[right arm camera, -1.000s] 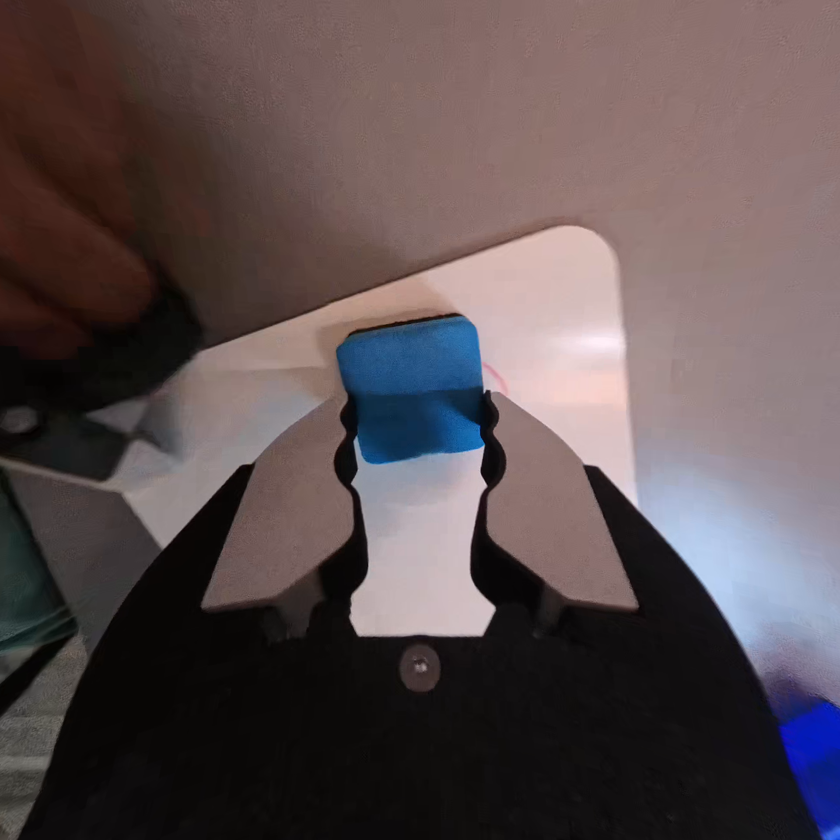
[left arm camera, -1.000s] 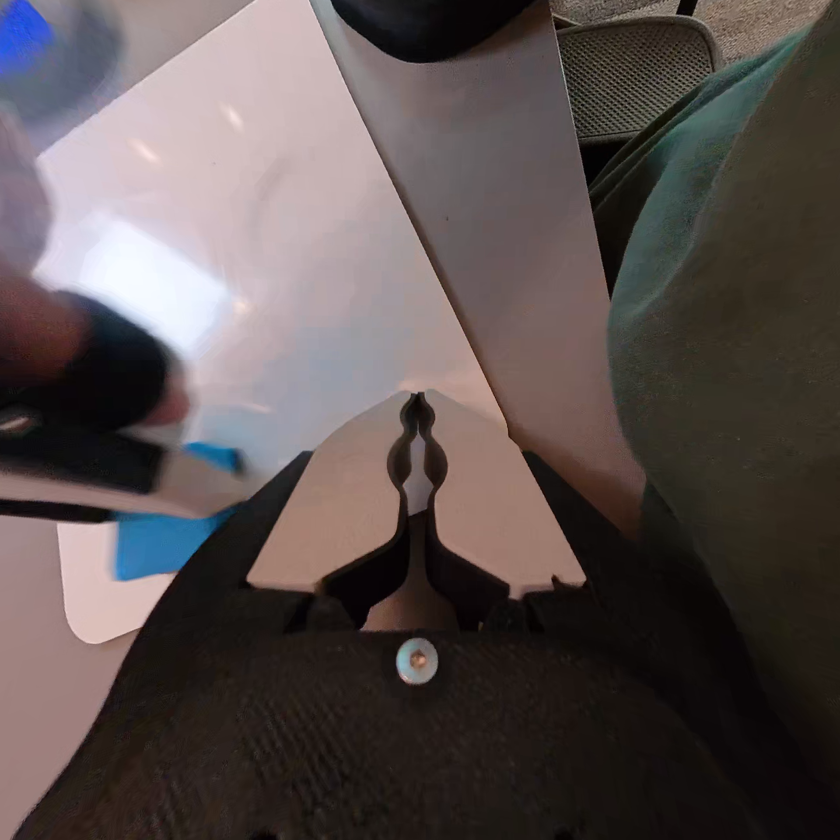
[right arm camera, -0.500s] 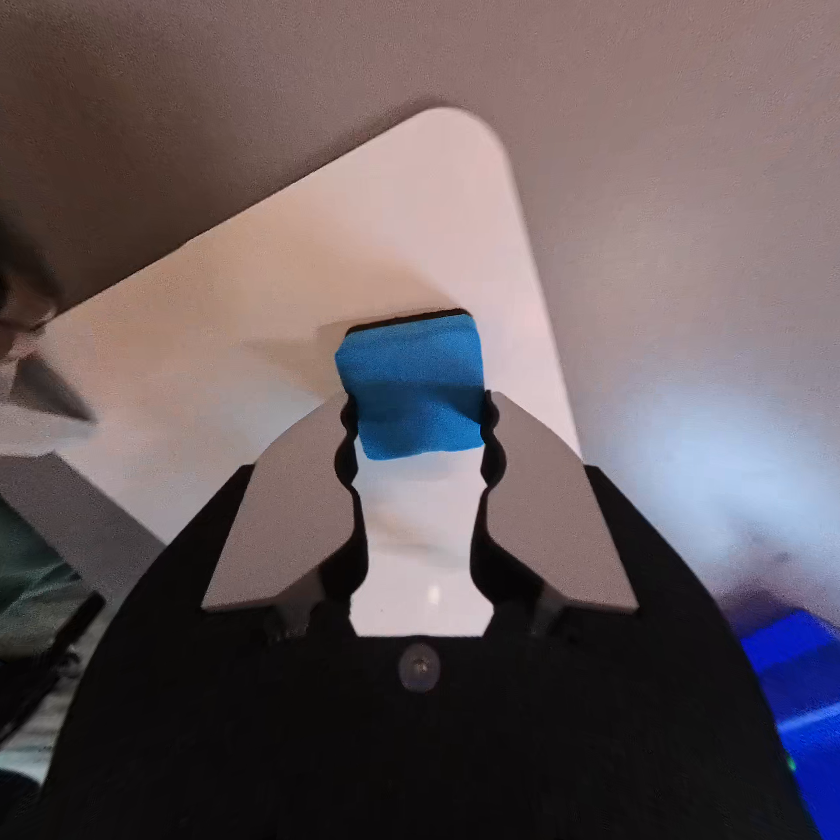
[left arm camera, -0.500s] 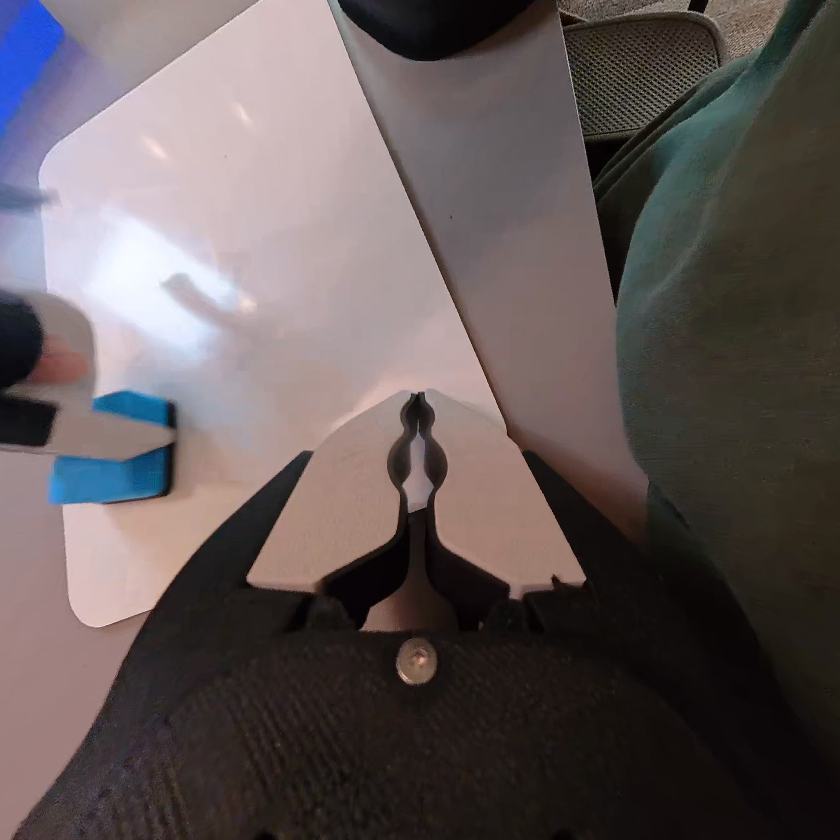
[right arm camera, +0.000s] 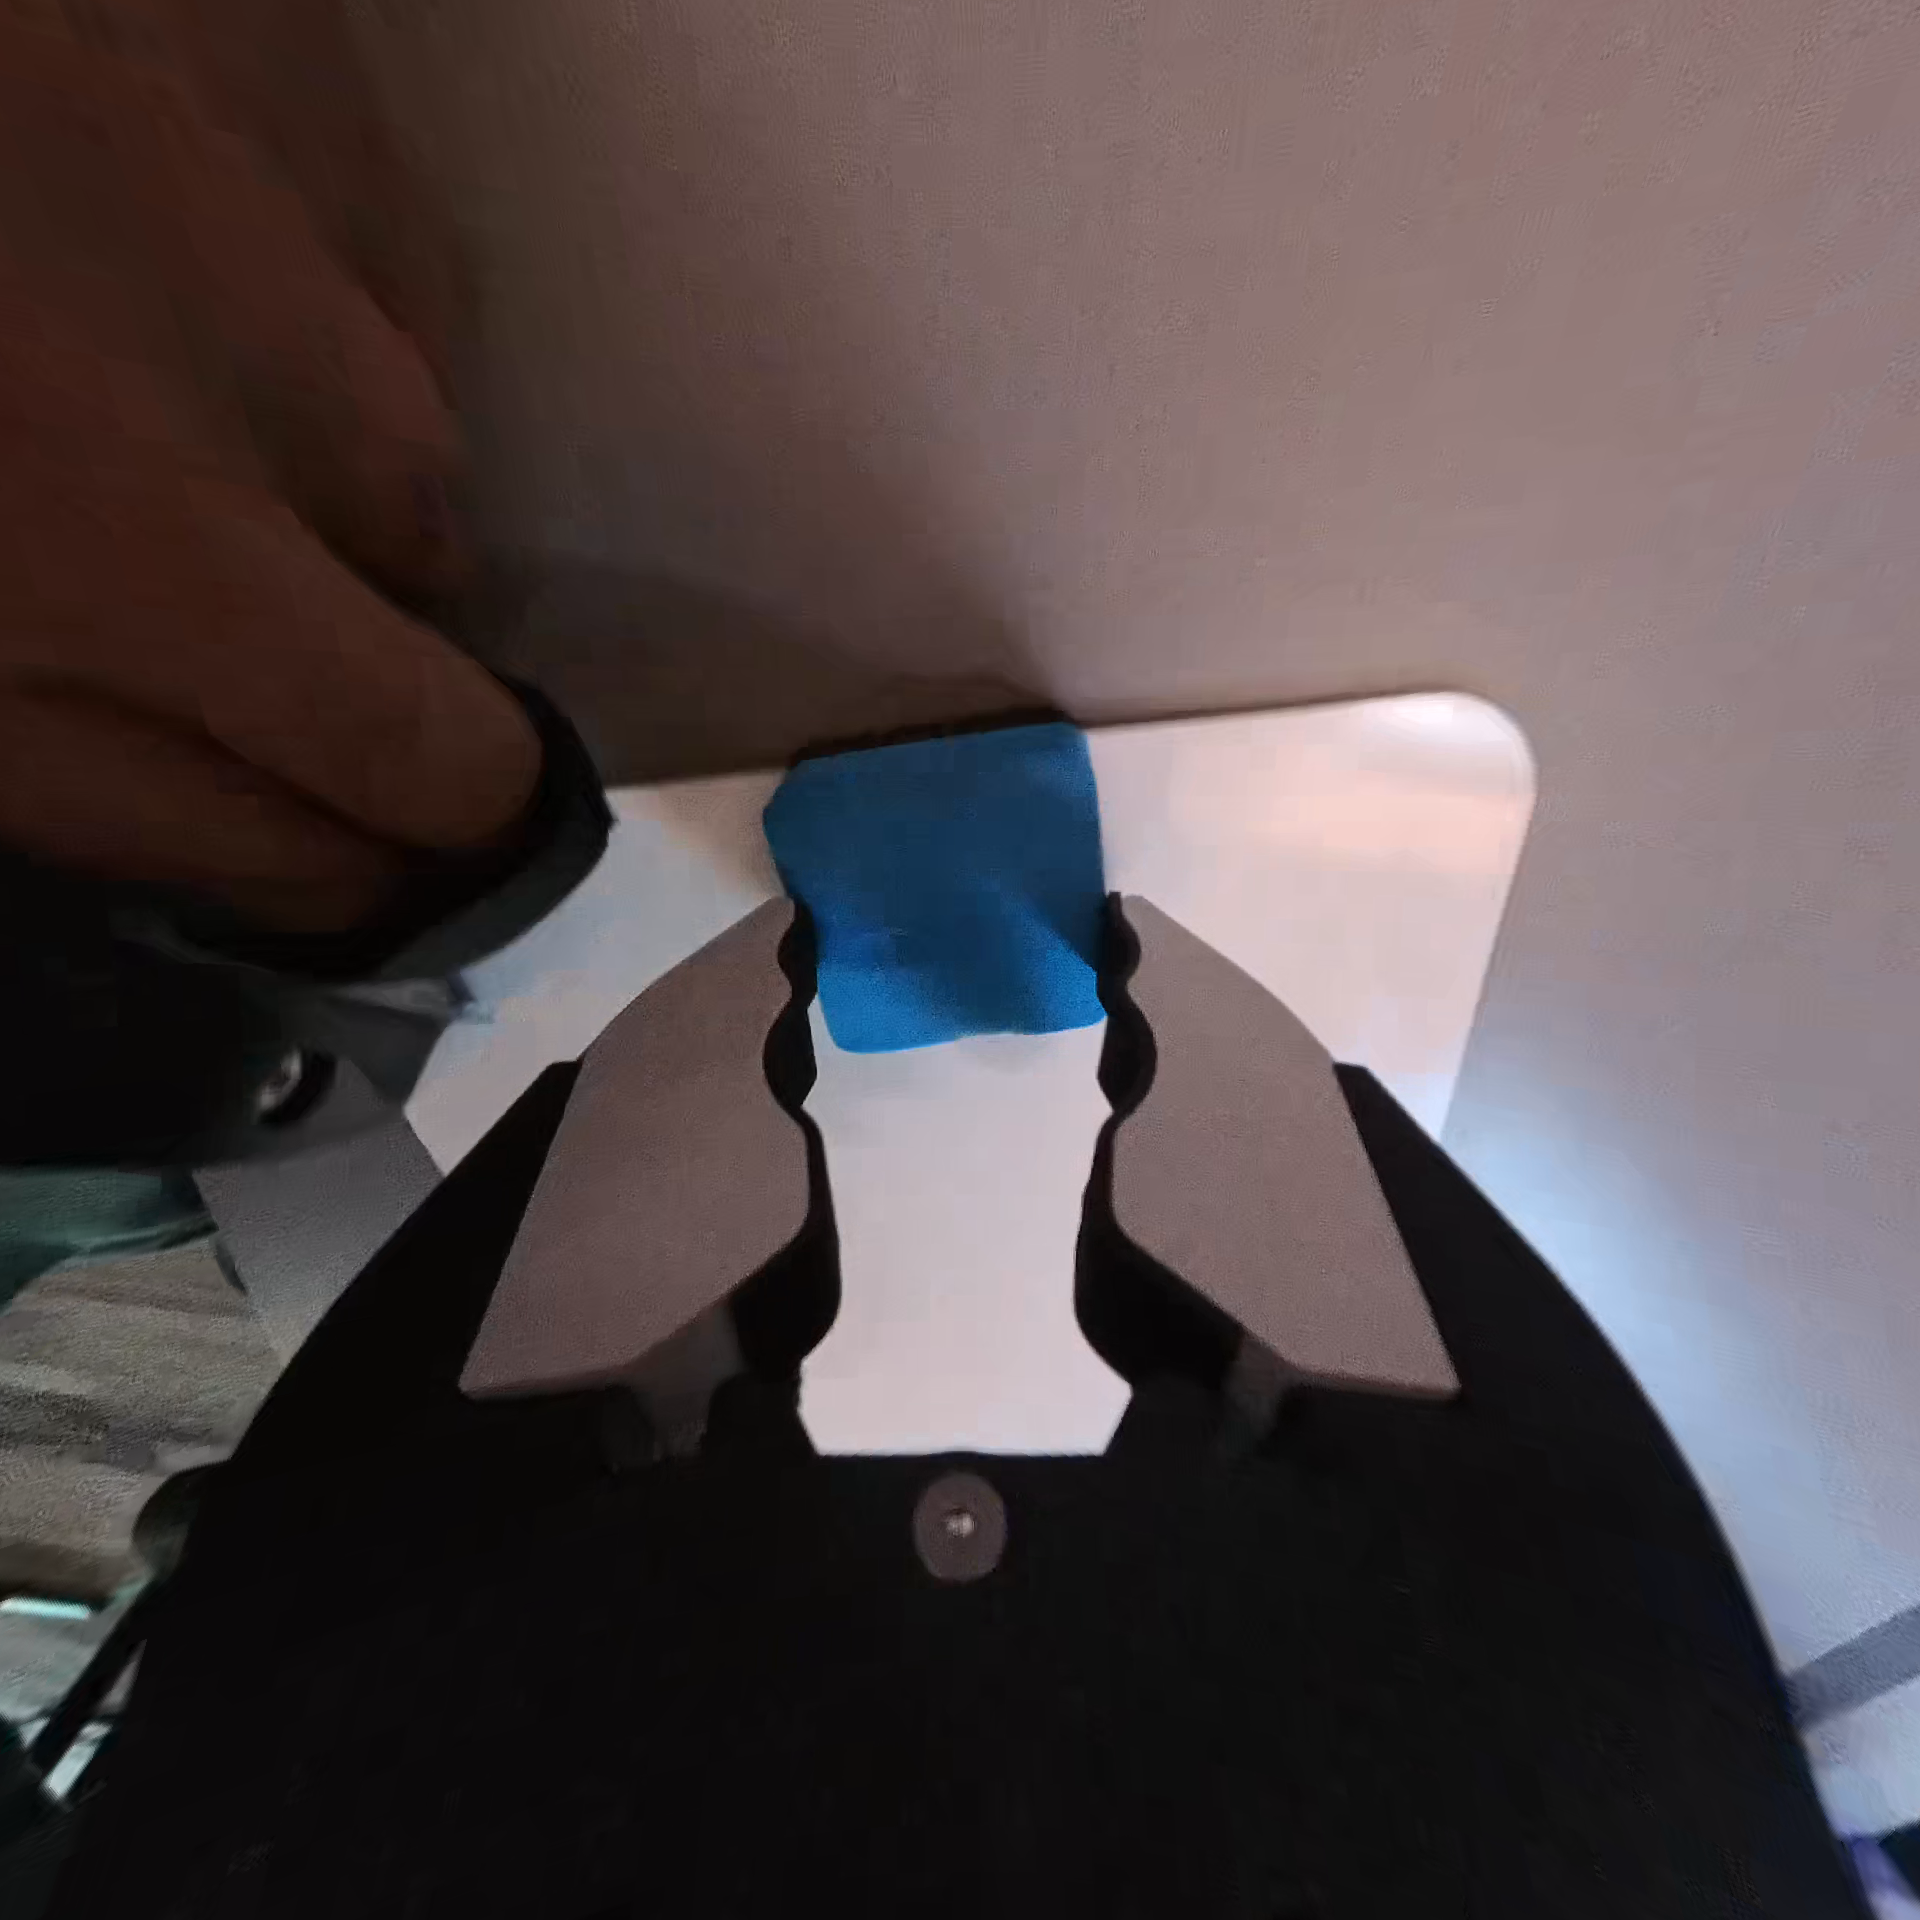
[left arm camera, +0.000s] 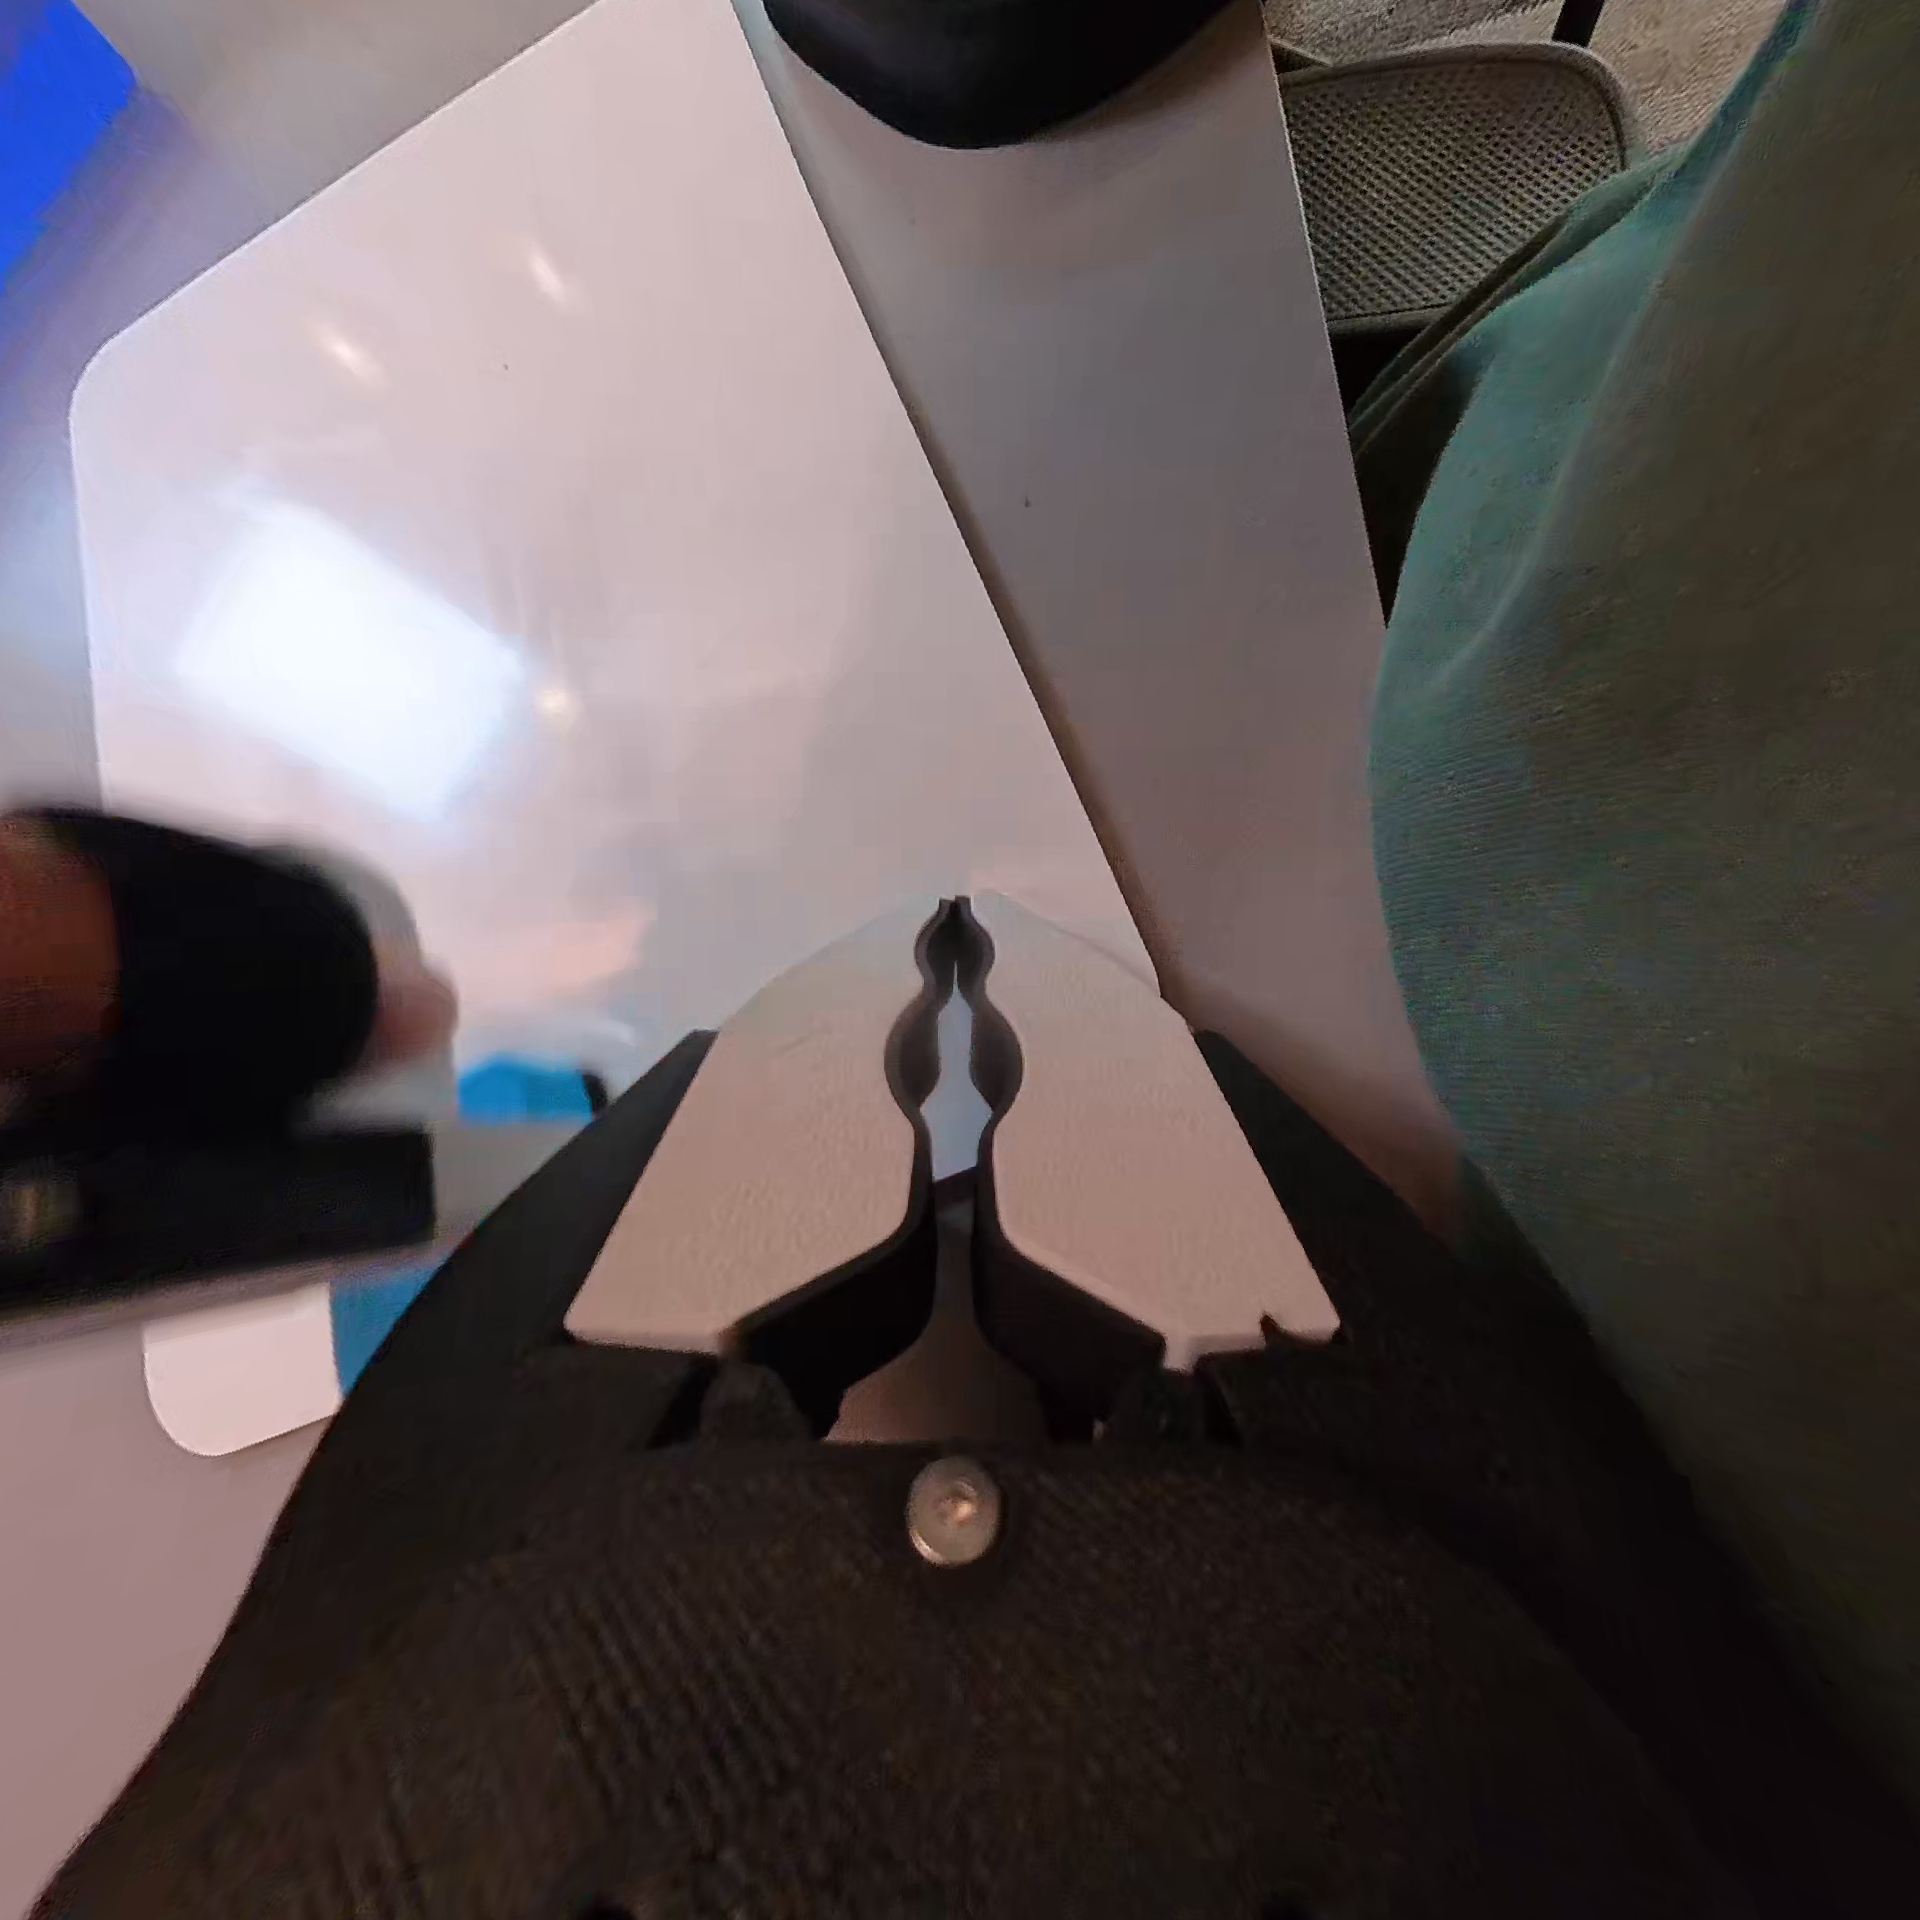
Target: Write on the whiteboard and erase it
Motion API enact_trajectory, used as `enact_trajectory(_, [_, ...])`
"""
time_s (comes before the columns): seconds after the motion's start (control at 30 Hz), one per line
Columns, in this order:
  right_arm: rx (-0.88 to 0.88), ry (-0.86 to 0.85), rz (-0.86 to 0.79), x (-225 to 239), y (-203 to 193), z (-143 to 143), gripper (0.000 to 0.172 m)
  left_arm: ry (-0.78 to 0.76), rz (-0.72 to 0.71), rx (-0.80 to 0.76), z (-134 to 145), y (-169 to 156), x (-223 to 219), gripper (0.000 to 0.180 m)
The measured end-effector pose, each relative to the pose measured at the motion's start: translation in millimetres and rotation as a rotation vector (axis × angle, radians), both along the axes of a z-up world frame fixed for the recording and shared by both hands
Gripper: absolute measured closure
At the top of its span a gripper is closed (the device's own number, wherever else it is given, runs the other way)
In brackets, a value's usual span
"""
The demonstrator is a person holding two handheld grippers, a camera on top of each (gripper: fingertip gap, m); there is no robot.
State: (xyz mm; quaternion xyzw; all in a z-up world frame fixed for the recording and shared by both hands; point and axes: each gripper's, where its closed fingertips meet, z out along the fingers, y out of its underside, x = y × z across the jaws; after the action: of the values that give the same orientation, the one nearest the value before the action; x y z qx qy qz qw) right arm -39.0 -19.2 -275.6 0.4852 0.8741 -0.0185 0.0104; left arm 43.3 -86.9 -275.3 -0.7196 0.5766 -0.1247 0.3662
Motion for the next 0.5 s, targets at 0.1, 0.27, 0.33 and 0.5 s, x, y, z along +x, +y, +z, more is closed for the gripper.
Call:
enact_trajectory(0.1, [0.014,0.078,-0.134,-40,39,0,0.118,0.002,0.003,0.01,0,-2,1,0.18])
enact_trajectory(0.27, [0.091,0.051,-0.378,16,118,1,0.118,0.004,0.003,0.008,0,-2,0,0.18])
enact_trajectory(0.33, [0.036,0.028,-0.4,57,100,0,0.118,-0.002,0.007,-0.001,0,-1,0,0.18])
enact_trajectory(0.5, [0.007,0.044,-0.347,142,28,0,0.118,-0.001,0.015,0.0,0,0,0,0.18])
